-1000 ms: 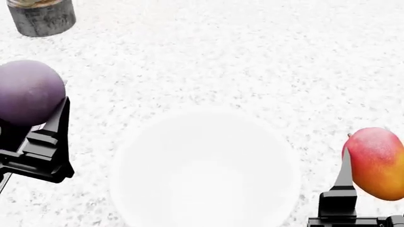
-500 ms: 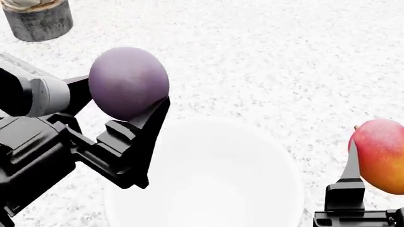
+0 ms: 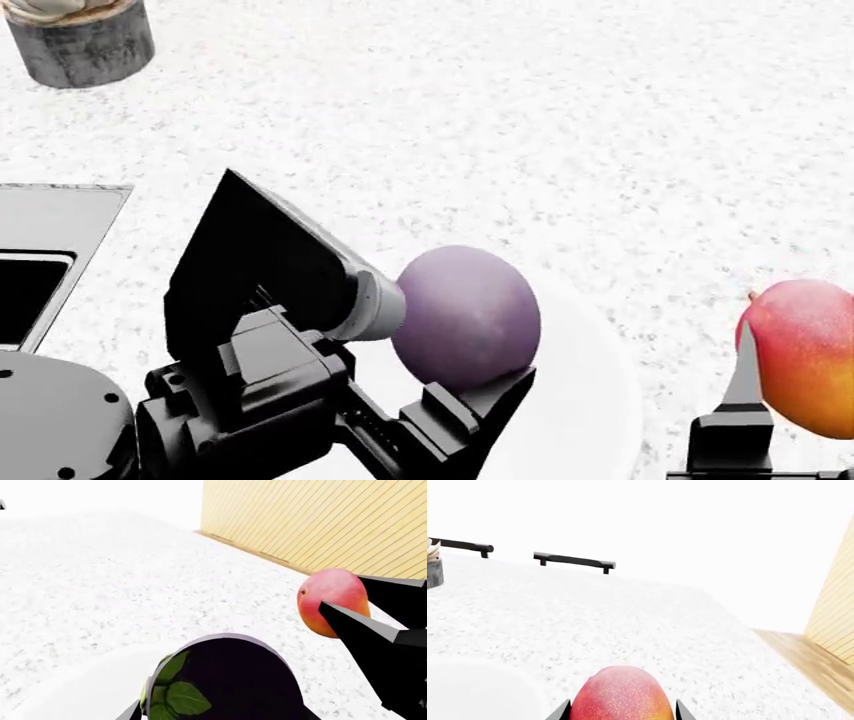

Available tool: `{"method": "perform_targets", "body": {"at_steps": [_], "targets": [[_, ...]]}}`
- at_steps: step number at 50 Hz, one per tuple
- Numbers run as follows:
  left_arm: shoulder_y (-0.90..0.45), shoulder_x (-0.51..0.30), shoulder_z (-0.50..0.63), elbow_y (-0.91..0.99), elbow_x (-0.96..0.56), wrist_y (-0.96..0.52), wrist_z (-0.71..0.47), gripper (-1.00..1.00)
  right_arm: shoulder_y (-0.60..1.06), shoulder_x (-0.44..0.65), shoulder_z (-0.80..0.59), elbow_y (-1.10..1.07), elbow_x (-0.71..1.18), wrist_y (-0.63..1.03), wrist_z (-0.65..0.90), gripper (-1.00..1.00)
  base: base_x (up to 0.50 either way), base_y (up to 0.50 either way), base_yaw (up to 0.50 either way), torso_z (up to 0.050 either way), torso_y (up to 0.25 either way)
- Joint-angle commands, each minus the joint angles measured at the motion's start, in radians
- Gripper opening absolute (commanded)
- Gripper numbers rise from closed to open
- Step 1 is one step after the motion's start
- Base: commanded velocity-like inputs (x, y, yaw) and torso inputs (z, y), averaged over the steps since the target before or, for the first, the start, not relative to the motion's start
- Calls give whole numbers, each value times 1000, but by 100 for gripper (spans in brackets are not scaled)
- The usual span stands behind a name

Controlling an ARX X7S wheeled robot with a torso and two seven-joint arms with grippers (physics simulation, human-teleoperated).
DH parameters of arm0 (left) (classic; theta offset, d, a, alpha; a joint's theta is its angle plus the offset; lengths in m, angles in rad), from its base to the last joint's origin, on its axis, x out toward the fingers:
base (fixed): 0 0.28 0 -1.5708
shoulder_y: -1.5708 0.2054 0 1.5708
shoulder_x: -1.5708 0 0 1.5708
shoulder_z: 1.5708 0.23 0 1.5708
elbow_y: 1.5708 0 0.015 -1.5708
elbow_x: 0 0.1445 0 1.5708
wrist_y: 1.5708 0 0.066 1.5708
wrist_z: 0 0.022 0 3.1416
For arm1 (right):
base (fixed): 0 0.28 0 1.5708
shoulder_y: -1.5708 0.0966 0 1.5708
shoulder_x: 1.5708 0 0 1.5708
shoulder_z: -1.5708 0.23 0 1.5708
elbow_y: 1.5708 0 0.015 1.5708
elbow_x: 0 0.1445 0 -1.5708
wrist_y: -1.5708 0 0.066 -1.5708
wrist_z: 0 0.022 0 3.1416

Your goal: Pick the eggplants and mangos from the sink and place them in one bowl. Place the bell pepper in the other bowl. Then turn off the sink faucet.

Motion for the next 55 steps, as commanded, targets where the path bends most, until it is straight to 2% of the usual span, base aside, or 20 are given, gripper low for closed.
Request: {"method": "perform_targets", "body": {"at_steps": [1, 9, 10, 25, 36, 40, 47, 50, 52, 53, 55], "targets": [[-7, 25, 37, -46, 22, -6, -8, -100, -23, -20, 12, 0, -41, -5, -26, -100, 0, 0, 0, 0, 0], [4, 20, 55, -51, 44, -7, -10, -100, -41, -32, 13, 1, -65, -17, -42, -100, 0, 0, 0, 0, 0], [1, 19, 54, -54, 40, -8, -14, 100, -41, -33, 11, 2, -69, -19, -45, -100, 0, 0, 0, 0, 0], [-9, 19, 63, -65, 60, -2, -7, 100, -26, -26, -8, 14, -70, -21, -42, -100, 0, 0, 0, 0, 1], [-102, -5, -9, -104, 17, 19, -10, 100, 56, 8, -47, 33, -3, -8, -3, -100, 0, 0, 0, 0, 0], [-156, -48, -44, -113, 81, 37, 21, 100, 188, 46, -114, 69, 94, 6, 43, -100, 0, 0, 0, 0, 0], [-133, -167, -91, -95, 188, 82, 42, 100, 573, 97, -370, 217, 340, 72, 129, -100, 0, 0, 0, 0, 0], [-109, -240, -108, -38, 265, 110, 35, 100, 749, 74, -488, 286, 405, 117, 157, -100, 0, 0, 0, 0, 0], [-83, -279, -121, -11, 273, 116, 24, 100, 793, 29, -498, 349, 497, 67, 175, -100, 0, 0, 0, 0, 0], [-43, -325, -128, 22, 284, 120, 16, 100, 875, 11, -550, 403, 526, 88, 181, -100, 0, 0, 0, 0, 0], [0, -364, -147, 48, 282, 135, 1, 100, 965, -12, -623, 475, 566, 125, 188, -100, 0, 0, 0, 0, 0]]}}
